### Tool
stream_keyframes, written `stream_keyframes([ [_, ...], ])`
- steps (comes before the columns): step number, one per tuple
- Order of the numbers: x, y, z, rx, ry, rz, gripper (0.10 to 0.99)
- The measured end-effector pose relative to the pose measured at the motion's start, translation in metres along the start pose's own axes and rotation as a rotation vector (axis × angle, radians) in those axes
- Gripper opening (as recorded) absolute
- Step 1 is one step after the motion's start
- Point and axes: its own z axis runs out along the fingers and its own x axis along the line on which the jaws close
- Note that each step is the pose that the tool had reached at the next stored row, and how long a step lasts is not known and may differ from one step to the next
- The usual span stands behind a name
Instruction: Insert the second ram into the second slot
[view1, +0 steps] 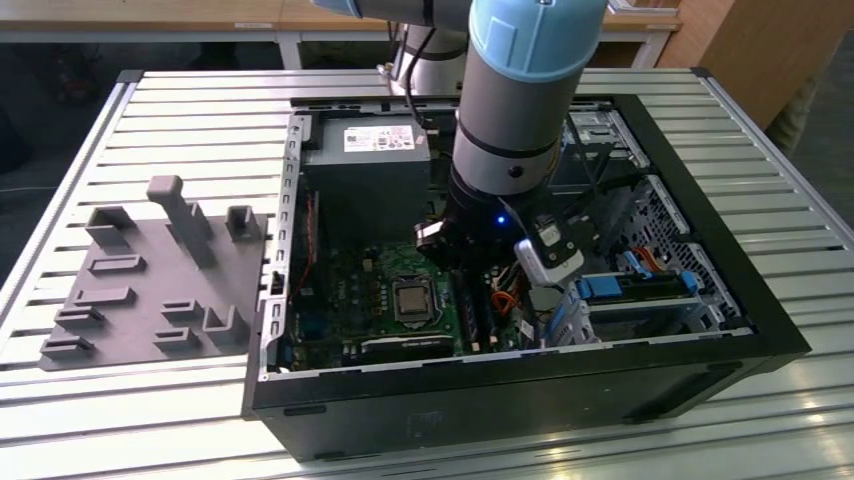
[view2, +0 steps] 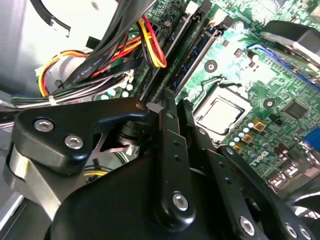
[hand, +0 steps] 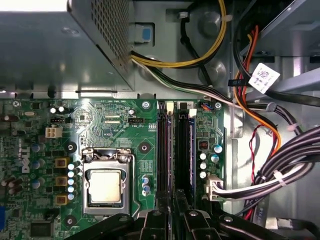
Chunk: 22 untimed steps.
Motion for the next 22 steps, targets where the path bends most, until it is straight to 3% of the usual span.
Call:
stream_keyframes([
  [2,0.0000,0.0001,-0.0008,0.000,-0.0001,0.000,0.200],
  [4,0.0000,0.0001,-0.0008,0.000,-0.0001,0.000,0.106],
  [22,-0.0003,-0.0001,0.0049,0.000,0.0000,0.000,0.106],
])
